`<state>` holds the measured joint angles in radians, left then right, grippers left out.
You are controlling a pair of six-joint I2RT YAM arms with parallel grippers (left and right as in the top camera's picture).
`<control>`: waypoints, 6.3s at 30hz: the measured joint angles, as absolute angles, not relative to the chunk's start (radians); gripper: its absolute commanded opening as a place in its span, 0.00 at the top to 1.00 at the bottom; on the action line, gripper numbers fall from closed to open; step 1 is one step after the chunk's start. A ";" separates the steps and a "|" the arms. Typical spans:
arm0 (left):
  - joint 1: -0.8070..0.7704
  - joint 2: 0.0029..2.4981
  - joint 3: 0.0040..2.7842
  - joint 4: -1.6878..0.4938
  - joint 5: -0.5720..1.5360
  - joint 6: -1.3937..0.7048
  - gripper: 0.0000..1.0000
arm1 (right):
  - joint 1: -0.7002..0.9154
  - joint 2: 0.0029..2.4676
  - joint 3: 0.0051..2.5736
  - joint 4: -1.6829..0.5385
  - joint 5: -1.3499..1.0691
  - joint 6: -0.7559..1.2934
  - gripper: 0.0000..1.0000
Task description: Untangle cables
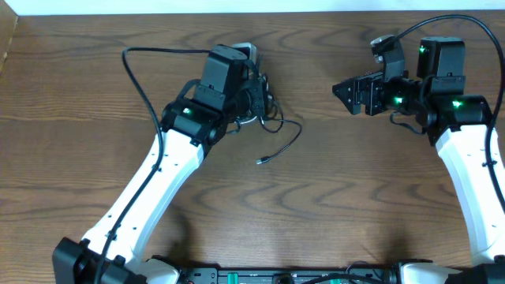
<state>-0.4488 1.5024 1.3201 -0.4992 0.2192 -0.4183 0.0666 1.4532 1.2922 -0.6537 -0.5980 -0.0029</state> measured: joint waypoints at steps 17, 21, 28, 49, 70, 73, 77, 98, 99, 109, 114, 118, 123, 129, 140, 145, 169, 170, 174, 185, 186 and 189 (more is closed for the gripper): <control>-0.343 1.511 1.320 -0.440 0.613 -0.561 0.92 | 0.201 1.460 1.293 -0.649 -0.500 0.049 0.18; -0.283 1.511 1.319 -0.391 0.731 -0.604 0.93 | 0.224 1.491 1.293 -0.648 -0.496 0.066 0.18; -0.250 1.511 1.319 -0.385 0.828 -0.626 0.92 | 0.255 1.607 1.293 -0.602 -0.510 0.102 0.25; -0.250 1.511 1.319 -0.385 0.847 -0.625 0.92 | 0.401 1.739 1.293 -0.582 -0.513 0.212 0.38; -0.224 1.509 1.319 -0.198 0.802 -0.692 0.93 | 0.436 1.905 1.296 -0.466 -0.288 0.576 0.99; -0.177 1.495 1.312 -0.202 0.805 -0.712 0.93 | 0.406 1.905 1.309 -0.514 -0.273 0.603 0.99; -0.089 1.454 1.288 -0.230 0.818 -0.730 0.93 | 0.350 1.903 1.330 -0.566 -0.297 0.601 0.99; 0.113 1.358 1.317 -0.628 0.700 -0.464 0.92 | 0.273 1.846 1.321 -0.725 -0.490 0.175 0.99; 0.106 1.361 1.317 -0.628 0.700 -0.456 0.93 | 0.284 1.824 1.328 -0.738 -0.496 0.163 0.99; 0.029 1.439 1.317 -0.624 0.696 -0.436 0.92 | 0.369 1.599 1.374 -0.751 -0.529 0.111 0.99; -0.002 1.481 1.317 -0.610 0.696 -0.436 0.91 | 0.374 1.568 1.375 -0.752 -0.568 0.105 0.99; -0.006 1.494 1.317 -0.599 0.696 -0.430 0.84 | 0.386 1.568 1.375 -0.765 -0.567 0.105 0.81; -0.009 1.494 1.317 -0.594 0.696 -0.405 0.77 | 0.392 1.568 1.375 -0.764 -0.503 0.131 0.45; -0.049 1.496 1.317 -0.594 0.669 -0.381 0.75 | 0.392 1.568 1.375 -0.799 -0.299 0.254 0.40; -0.214 1.599 1.317 -0.594 0.525 -0.364 0.58 | 0.359 1.575 1.375 -0.823 -0.075 0.361 0.38; -0.241 1.671 1.317 -0.574 0.452 -0.366 0.54 | 0.306 1.592 1.375 -0.824 -0.052 0.368 0.35; -0.241 1.829 1.317 -0.514 0.386 -0.369 0.53 | 0.277 1.597 1.375 -0.823 -0.043 0.363 0.34; -0.241 1.829 1.317 -0.514 0.386 -0.369 0.53 | 0.277 1.597 1.375 -0.823 -0.043 0.363 0.34; -0.241 1.829 1.317 -0.514 0.386 -0.369 0.53 | 0.277 1.597 1.375 -0.823 -0.043 0.364 0.34; -0.285 1.882 1.317 -0.510 0.385 -0.370 0.53 | 0.277 1.597 1.375 -0.823 -0.043 0.364 0.34; -0.292 1.885 1.317 -0.505 0.385 -0.369 0.53 | 0.277 1.597 1.375 -0.823 -0.043 0.364 0.34; -0.311 1.903 1.317 -0.487 0.385 -0.369 0.53 | 0.277 1.597 1.375 -0.823 -0.043 0.364 0.33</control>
<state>-0.3107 1.9034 1.3170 -0.4866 0.3855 -0.3695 0.2771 1.5967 1.3754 -0.8227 -0.0433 0.3637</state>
